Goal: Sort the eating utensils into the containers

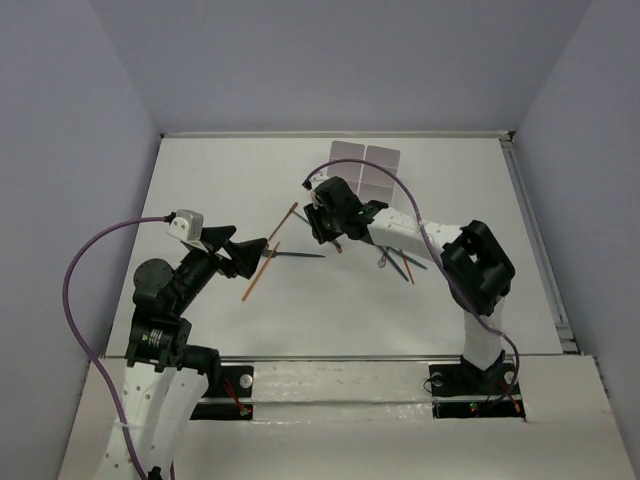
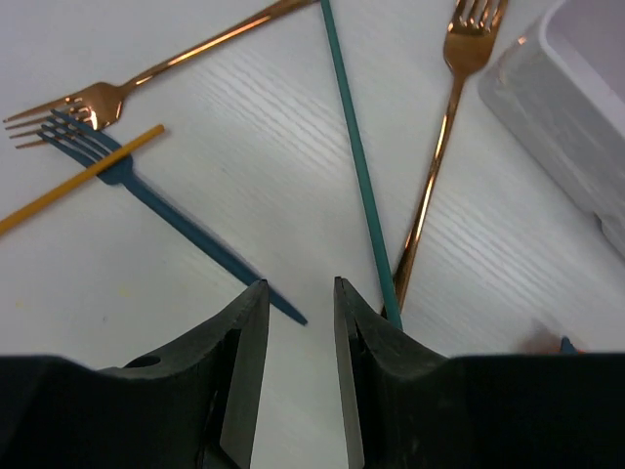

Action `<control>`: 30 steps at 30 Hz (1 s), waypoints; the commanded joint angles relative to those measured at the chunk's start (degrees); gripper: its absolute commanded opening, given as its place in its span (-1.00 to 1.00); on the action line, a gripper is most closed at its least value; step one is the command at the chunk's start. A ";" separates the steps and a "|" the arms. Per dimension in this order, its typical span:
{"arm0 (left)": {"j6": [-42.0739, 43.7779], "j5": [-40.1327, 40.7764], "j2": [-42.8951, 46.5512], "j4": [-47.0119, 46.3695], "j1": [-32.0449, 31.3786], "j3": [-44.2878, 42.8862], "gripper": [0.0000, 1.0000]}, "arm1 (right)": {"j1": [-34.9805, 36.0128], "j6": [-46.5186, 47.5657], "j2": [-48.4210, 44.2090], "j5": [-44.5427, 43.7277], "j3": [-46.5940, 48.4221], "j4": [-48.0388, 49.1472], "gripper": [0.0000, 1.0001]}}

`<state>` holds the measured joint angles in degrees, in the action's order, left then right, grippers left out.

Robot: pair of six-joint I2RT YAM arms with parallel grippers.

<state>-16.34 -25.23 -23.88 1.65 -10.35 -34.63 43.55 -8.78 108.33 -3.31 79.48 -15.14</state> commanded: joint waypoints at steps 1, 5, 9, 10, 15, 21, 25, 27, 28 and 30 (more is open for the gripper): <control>0.78 -0.43 0.15 -1.83 0.42 -2.28 0.98 | 0.92 4.81 5.56 -2.75 8.40 0.99 -0.22; 0.78 -0.52 0.15 -1.91 0.42 -2.37 0.98 | 1.45 7.54 12.32 -4.42 15.25 -1.03 -0.22; 0.78 -0.43 -0.11 -1.91 0.42 -2.37 0.98 | 1.45 9.81 15.76 -4.07 21.14 -3.05 -0.23; 0.78 -0.52 -0.12 -2.00 0.42 -2.37 0.98 | 1.45 10.09 17.42 -3.55 22.37 -3.93 -0.23; 0.69 -0.61 -0.38 -2.09 0.42 -2.46 0.98 | 1.45 12.20 21.91 -3.63 28.97 -5.95 -0.25; 0.78 -0.61 -0.55 -2.09 -0.11 -2.46 0.98 | 1.45 12.47 26.48 -4.51 34.23 -6.83 -0.31; 0.78 -0.61 -0.64 -2.09 -0.11 -2.46 0.98 | 0.83 12.12 28.51 -4.25 35.92 -6.92 -0.33; 0.78 -0.61 -0.56 -2.09 -0.11 -2.46 0.98 | 0.31 11.85 29.47 -3.72 37.05 -7.36 -0.33; 0.78 -0.69 -0.64 -2.09 -0.11 -2.46 0.98 | 0.31 11.85 29.83 -3.63 37.06 -7.36 -0.33; 0.87 -0.61 -0.73 -2.09 -0.11 -2.46 0.98 | -0.31 11.50 30.35 -2.93 37.41 -7.89 -0.33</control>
<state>-16.34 -25.26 -24.01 1.67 -10.39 -34.65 44.14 2.70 137.78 -7.03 113.78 -21.82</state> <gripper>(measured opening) 0.989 0.338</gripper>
